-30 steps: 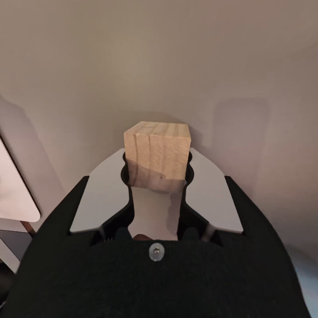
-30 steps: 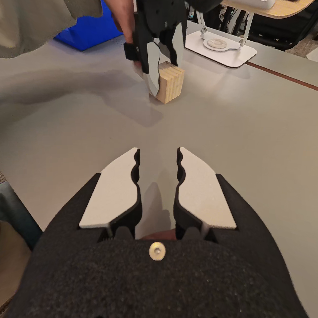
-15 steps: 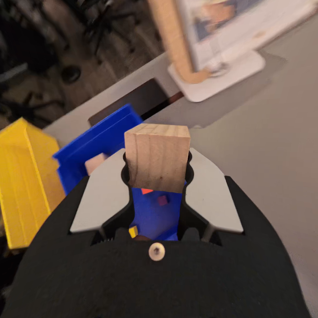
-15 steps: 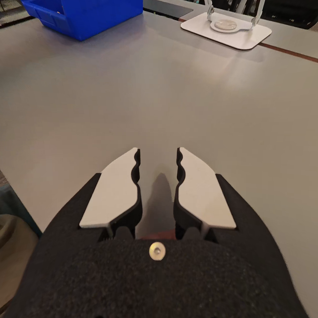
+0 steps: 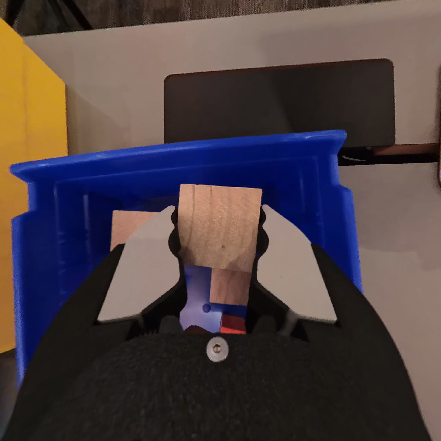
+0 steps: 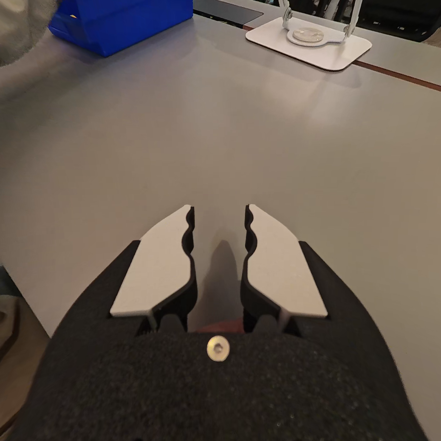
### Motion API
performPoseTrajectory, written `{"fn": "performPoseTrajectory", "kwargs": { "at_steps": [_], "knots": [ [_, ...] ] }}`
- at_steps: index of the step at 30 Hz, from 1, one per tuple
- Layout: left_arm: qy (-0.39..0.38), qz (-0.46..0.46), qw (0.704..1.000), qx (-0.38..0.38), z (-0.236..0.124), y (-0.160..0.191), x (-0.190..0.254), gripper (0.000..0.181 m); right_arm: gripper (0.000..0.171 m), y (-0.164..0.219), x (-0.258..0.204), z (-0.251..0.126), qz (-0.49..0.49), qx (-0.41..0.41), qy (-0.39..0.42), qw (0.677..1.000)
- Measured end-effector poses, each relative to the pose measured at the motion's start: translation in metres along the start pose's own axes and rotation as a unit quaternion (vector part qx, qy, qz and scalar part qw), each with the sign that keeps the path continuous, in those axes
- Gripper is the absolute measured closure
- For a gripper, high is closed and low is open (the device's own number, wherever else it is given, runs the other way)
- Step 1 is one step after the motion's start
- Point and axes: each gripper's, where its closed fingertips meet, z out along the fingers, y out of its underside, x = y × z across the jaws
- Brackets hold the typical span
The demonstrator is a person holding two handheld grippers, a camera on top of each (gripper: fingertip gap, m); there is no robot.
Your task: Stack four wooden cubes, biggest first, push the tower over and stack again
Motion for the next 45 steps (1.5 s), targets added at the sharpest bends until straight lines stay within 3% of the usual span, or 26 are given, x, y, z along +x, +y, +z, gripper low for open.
{"fn": "performPoseTrajectory", "kwargs": {
  "at_steps": [8,12,14,20,27,33,39,45],
  "knots": [
    [-0.016,0.007,0.998,-0.062,0.036,0.030,0.004,0.119,0.131,0.000,-0.002,0.001,0.004,0.002,-0.009,1.000],
    [-0.022,0.009,0.999,-0.044,0.038,0.028,0.005,0.118,0.131,0.000,-0.002,-0.001,0.002,0.000,-0.007,1.000],
    [-0.004,0.003,1.000,-0.026,0.031,0.025,0.010,0.108,0.131,-0.001,-0.002,-0.001,0.001,0.000,-0.007,1.000],
    [0.037,-0.001,0.995,0.095,-0.052,0.019,0.003,0.099,0.131,-0.002,-0.005,-0.002,0.003,0.003,-0.012,1.000],
    [0.031,0.019,0.949,0.312,-0.195,0.062,0.000,0.109,0.131,0.000,-0.013,0.002,-0.006,0.001,-0.017,1.000],
    [-0.048,0.035,0.926,0.374,-0.242,0.107,0.003,0.105,0.131,-0.003,-0.012,-0.001,-0.011,0.003,-0.011,1.000],
    [-0.037,0.024,0.938,0.344,-0.238,0.123,0.006,0.107,0.131,-0.006,-0.011,-0.004,-0.014,0.005,-0.008,1.000],
    [-0.046,0.034,0.977,0.207,-0.161,0.094,-0.020,0.106,0.131,-0.004,-0.012,-0.003,-0.014,0.002,-0.010,1.000]
  ]
}}
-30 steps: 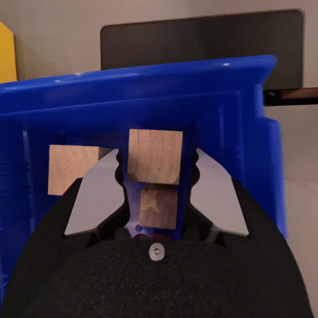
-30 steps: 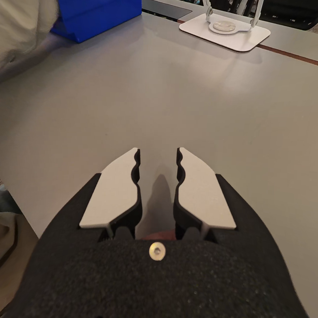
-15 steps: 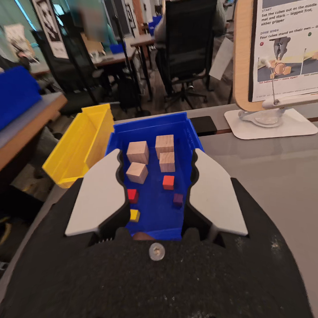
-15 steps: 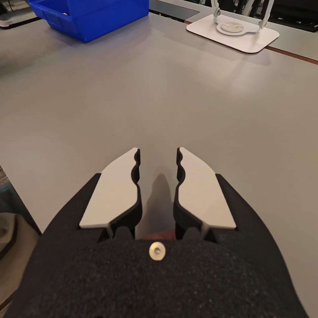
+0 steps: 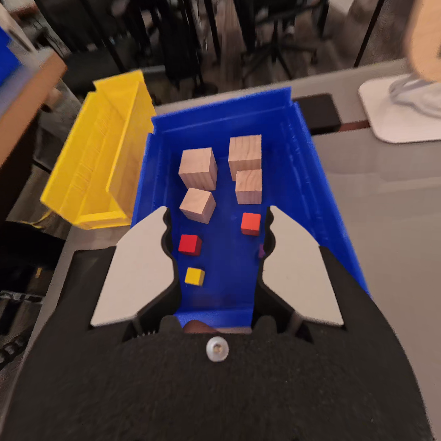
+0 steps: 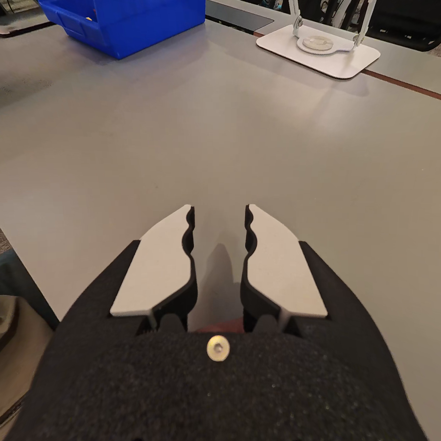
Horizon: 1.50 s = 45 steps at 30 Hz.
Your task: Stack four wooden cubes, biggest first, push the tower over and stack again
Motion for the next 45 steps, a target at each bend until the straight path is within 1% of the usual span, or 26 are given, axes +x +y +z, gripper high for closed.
{"fn": "performPoseTrajectory", "kwargs": {
  "at_steps": [2,5,7,9,10,12,15,16,17,20,21,22,24,26,27,30,32,35,37,40,43,45],
  "knots": [
    [0.012,0.015,0.998,-0.054,0.039,0.000,-0.005,0.104,0.131,0.001,0.000,0.001,-0.002,-0.001,0.001,1.000],
    [0.009,0.024,0.991,-0.128,0.091,0.001,-0.020,0.106,0.131,0.002,0.001,0.001,-0.005,-0.005,0.004,1.000],
    [0.027,0.022,0.986,-0.163,0.118,-0.001,-0.021,0.108,0.131,0.003,0.001,0.002,-0.008,-0.008,0.006,1.000],
    [0.040,0.018,0.982,-0.185,0.138,-0.004,-0.021,0.120,0.131,0.002,-0.001,0.003,-0.010,-0.008,0.003,1.000],
    [0.032,0.020,0.980,-0.197,0.147,-0.004,-0.025,0.121,0.131,0.002,-0.002,0.004,-0.013,-0.010,0.003,1.000],
    [0.018,0.036,0.975,-0.218,0.163,-0.002,-0.032,0.119,0.131,0.002,-0.004,0.005,-0.017,-0.012,0.003,1.000],
    [0.018,0.022,0.969,-0.247,0.181,0.007,-0.038,0.113,0.131,0.002,-0.005,0.006,-0.018,-0.014,0.002,1.000],
    [0.016,0.015,0.967,-0.255,0.186,0.010,-0.041,0.113,0.131,0.002,-0.005,0.006,-0.018,-0.014,0.002,1.000],
    [0.017,0.009,0.965,-0.260,0.190,0.013,-0.042,0.119,0.131,0.002,-0.004,0.006,-0.016,-0.014,0.002,1.000],
    [0.010,0.013,0.965,-0.262,0.198,0.013,-0.040,0.118,0.131,0.004,-0.003,0.008,-0.012,-0.016,-0.001,1.000],
    [0.017,0.017,0.961,-0.277,0.199,0.019,-0.036,0.117,0.131,0.006,-0.002,0.009,-0.010,-0.017,-0.002,1.000],
    [0.011,0.025,0.956,-0.292,0.201,0.026,-0.035,0.112,0.131,0.007,-0.002,0.010,-0.008,-0.020,-0.004,1.000],
    [-0.007,0.049,0.954,-0.297,0.204,0.034,-0.037,0.112,0.131,0.007,-0.002,0.010,-0.005,-0.020,-0.007,1.000],
    [-0.014,0.058,0.951,-0.305,0.205,0.041,-0.035,0.108,0.131,0.006,-0.002,0.009,-0.003,-0.016,-0.008,1.000],
    [-0.026,0.069,0.949,-0.306,0.205,0.041,-0.037,0.113,0.131,0.006,-0.001,0.009,-0.001,-0.015,-0.009,1.000],
    [-0.023,0.049,0.949,-0.312,0.204,0.041,-0.038,0.115,0.131,0.005,-0.001,0.008,0.002,-0.014,-0.010,1.000],
    [-0.022,0.044,0.953,-0.299,0.202,0.037,-0.039,0.116,0.131,0.005,-0.002,0.007,0.000,-0.013,-0.010,1.000],
    [-0.014,0.044,0.962,-0.267,0.190,0.021,-0.036,0.117,0.131,0.002,-0.003,0.005,-0.001,-0.009,-0.011,1.000],
    [0.003,0.059,0.969,-0.240,0.172,0.002,-0.031,0.117,0.131,0.000,-0.004,0.005,0.000,-0.006,-0.013,1.000],
    [0.024,0.098,0.980,-0.171,0.130,-0.036,-0.018,0.117,0.131,-0.001,-0.005,0.003,-0.002,-0.003,-0.013,1.000],
    [0.058,0.145,0.982,-0.108,0.077,-0.066,0.009,0.117,0.131,-0.003,-0.007,0.003,-0.006,-0.002,-0.013,1.000],
    [0.103,0.194,0.973,-0.066,0.042,-0.079,0.040,0.117,0.131,-0.004,-0.008,0.002,-0.008,-0.001,-0.012,1.000]
  ]
}}
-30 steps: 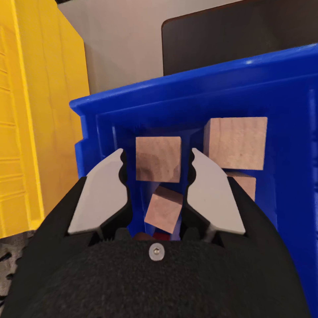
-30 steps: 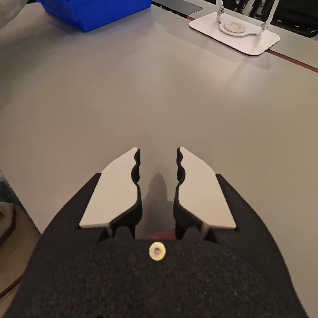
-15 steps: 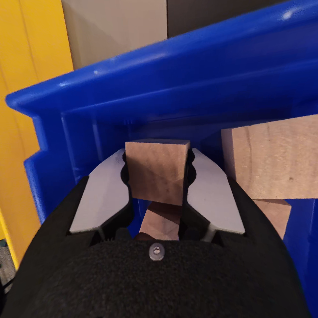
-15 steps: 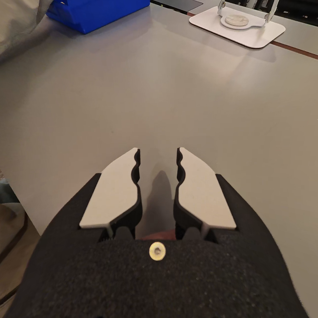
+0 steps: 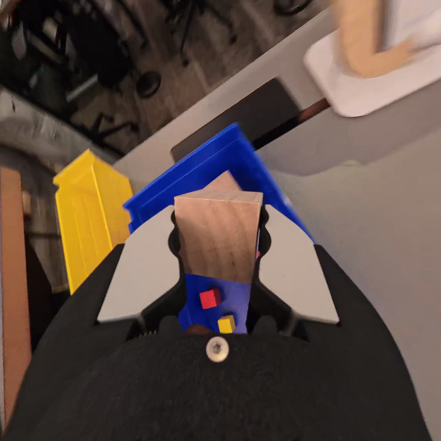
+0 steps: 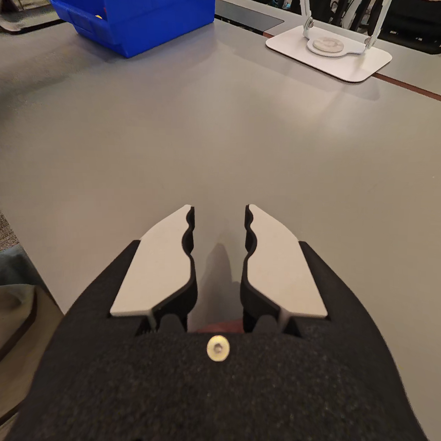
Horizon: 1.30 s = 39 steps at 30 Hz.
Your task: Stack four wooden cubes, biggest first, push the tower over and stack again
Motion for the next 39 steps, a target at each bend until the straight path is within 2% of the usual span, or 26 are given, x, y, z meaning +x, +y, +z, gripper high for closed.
{"fn": "performPoseTrajectory", "kwargs": {
  "at_steps": [3,7,12,15,17,21,26,28,29,30,34,37,39],
  "knots": [
    [0.058,0.082,0.994,0.037,-0.033,-0.023,0.058,0.117,0.131,-0.002,-0.002,-0.002,-0.001,0.003,0.000,1.000],
    [0.165,0.229,0.957,0.064,-0.051,-0.038,0.162,0.117,0.131,-0.005,-0.002,-0.005,-0.007,0.006,0.006,1.000],
    [0.242,0.358,0.901,0.032,-0.023,-0.031,0.281,0.117,0.131,-0.007,0.001,-0.009,-0.011,0.008,0.013,1.000],
    [0.231,0.396,0.889,0.010,0.011,-0.033,0.317,0.117,0.131,-0.008,0.004,-0.012,-0.010,0.011,0.015,1.000],
    [0.225,0.401,0.888,-0.008,0.036,-0.036,0.327,0.117,0.131,-0.009,0.004,-0.014,-0.011,0.012,0.016,1.000],
    [0.266,0.370,0.889,-0.039,0.070,-0.031,0.344,0.117,0.131,-0.012,0.004,-0.017,-0.015,0.016,0.018,1.000],
    [0.267,0.355,0.894,-0.047,0.090,-0.023,0.356,0.117,0.131,-0.013,0.005,-0.019,-0.015,0.017,0.018,1.000],
    [0.280,0.333,0.900,-0.018,0.086,-0.028,0.359,0.117,0.131,-0.012,0.004,-0.018,-0.015,0.016,0.016,1.000],
    [0.281,0.321,0.904,-0.010,0.083,-0.031,0.357,0.103,0.131,-0.012,0.004,-0.018,-0.015,0.015,0.016,1.000],
    [0.289,0.307,0.907,-0.005,0.075,-0.034,0.355,0.095,0.131,-0.012,0.004,-0.019,-0.016,0.015,0.016,1.000],
    [0.282,0.243,0.924,0.080,0.010,-0.053,0.326,0.096,0.131,-0.013,0.003,-0.020,-0.014,0.018,0.013,1.000],
    [0.232,0.146,0.947,0.166,-0.055,-0.053,0.288,0.097,0.131,-0.014,0.000,-0.021,-0.012,0.020,0.009,1.000],
    [0.167,0.057,0.964,0.200,-0.089,-0.031,0.257,0.098,0.131,-0.013,-0.002,-0.020,-0.011,0.021,0.006,1.000]
  ]
}}
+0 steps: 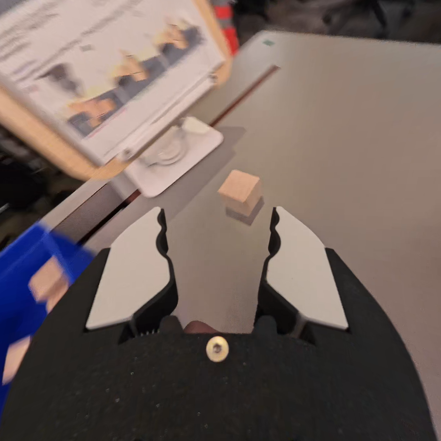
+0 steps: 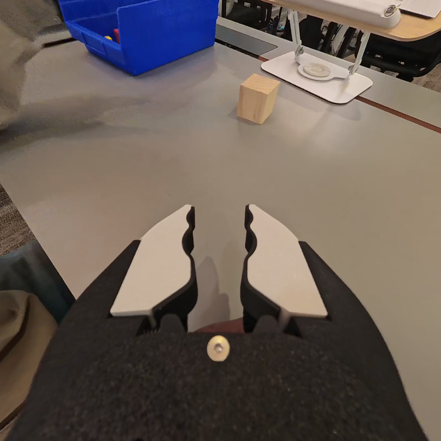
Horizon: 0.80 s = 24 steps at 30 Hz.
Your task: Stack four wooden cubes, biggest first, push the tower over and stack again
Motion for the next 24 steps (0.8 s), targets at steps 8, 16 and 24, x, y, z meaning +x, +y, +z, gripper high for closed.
{"fn": "performPoseTrajectory", "kwargs": {
  "at_steps": [8,16,24],
  "knots": [
    [-0.272,-0.203,0.939,0.057,-0.143,0.133,0.006,0.097,0.131,0.008,-0.007,0.010,0.003,-0.010,-0.011,1.000],
    [-0.317,-0.227,0.920,0.031,-0.164,0.174,0.010,0.100,0.131,0.013,-0.010,0.016,0.003,-0.017,-0.016,1.000],
    [-0.224,-0.213,0.950,-0.036,-0.119,0.143,-0.099,0.099,0.131,0.014,-0.006,0.012,0.004,-0.018,-0.011,1.000]
  ]
}}
